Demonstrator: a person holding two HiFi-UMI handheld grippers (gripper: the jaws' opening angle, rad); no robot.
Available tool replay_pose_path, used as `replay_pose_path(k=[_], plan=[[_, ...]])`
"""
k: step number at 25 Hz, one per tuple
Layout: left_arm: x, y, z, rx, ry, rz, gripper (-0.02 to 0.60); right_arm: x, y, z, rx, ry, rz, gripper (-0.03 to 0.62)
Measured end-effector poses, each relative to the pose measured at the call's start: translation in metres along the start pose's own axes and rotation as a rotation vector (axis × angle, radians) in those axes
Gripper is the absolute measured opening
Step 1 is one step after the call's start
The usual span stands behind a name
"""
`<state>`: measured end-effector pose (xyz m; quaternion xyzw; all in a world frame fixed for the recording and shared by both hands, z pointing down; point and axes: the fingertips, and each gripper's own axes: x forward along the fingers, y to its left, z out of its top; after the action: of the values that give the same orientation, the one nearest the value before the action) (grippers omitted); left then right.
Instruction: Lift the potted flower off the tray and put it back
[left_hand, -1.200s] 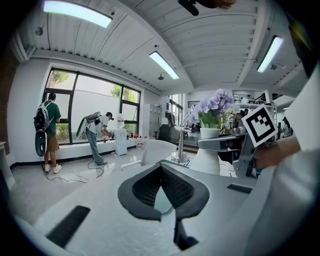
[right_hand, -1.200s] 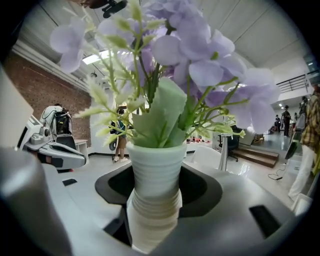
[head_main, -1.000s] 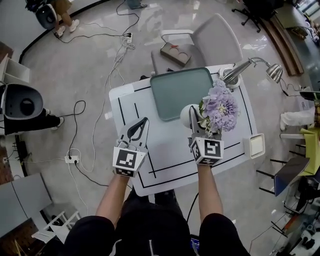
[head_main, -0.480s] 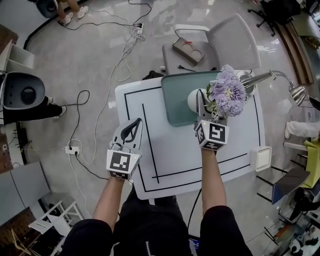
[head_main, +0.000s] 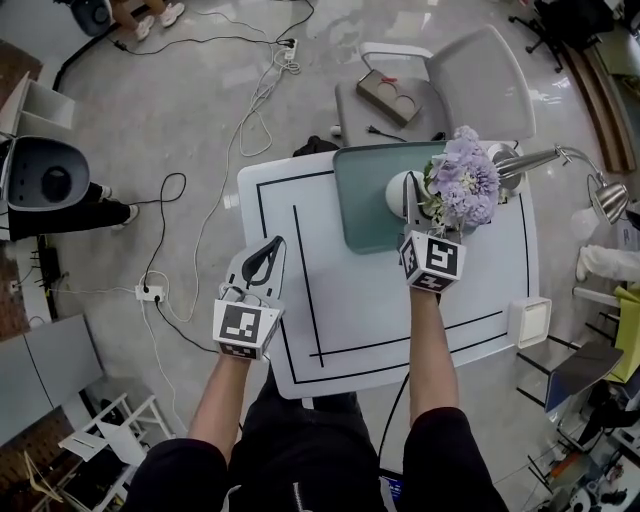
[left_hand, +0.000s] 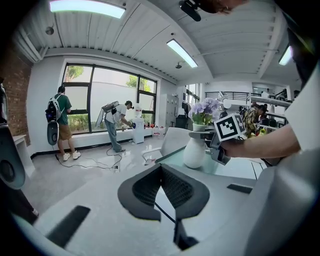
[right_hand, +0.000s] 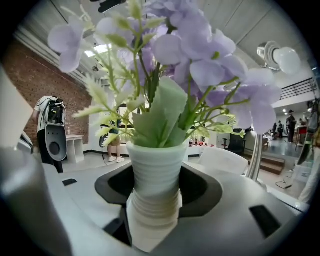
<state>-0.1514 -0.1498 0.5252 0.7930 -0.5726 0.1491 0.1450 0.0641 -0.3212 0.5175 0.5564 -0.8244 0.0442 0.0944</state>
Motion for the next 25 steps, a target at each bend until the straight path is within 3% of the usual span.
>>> replay_pose_path(k=[13,17,20,21,24,25], plan=[[-0.013,-0.017,0.01,0.011,-0.017,-0.013,0.005,-0.035,-0.005,-0.021,0.097,0.11,0.014,0.275],[-0.014,-0.042,0.023,0.024,-0.049,-0.056,0.005,-0.074,-0.006,-0.034,0.118,0.236,-0.001,0.275],[-0.016,-0.067,0.031,0.034,-0.069,-0.102,0.005,-0.106,-0.002,-0.019,0.138,0.241,0.011,0.269],[-0.017,-0.077,0.033,0.038,-0.076,-0.118,0.005,-0.118,-0.001,-0.009,0.145,0.224,0.019,0.235],[-0.02,-0.106,0.043,0.049,-0.1,-0.156,0.005,-0.157,0.003,0.019,0.163,0.164,0.037,0.043],[-0.021,-0.115,0.047,0.055,-0.108,-0.17,0.005,-0.169,0.005,0.027,0.166,0.148,0.042,0.035]])
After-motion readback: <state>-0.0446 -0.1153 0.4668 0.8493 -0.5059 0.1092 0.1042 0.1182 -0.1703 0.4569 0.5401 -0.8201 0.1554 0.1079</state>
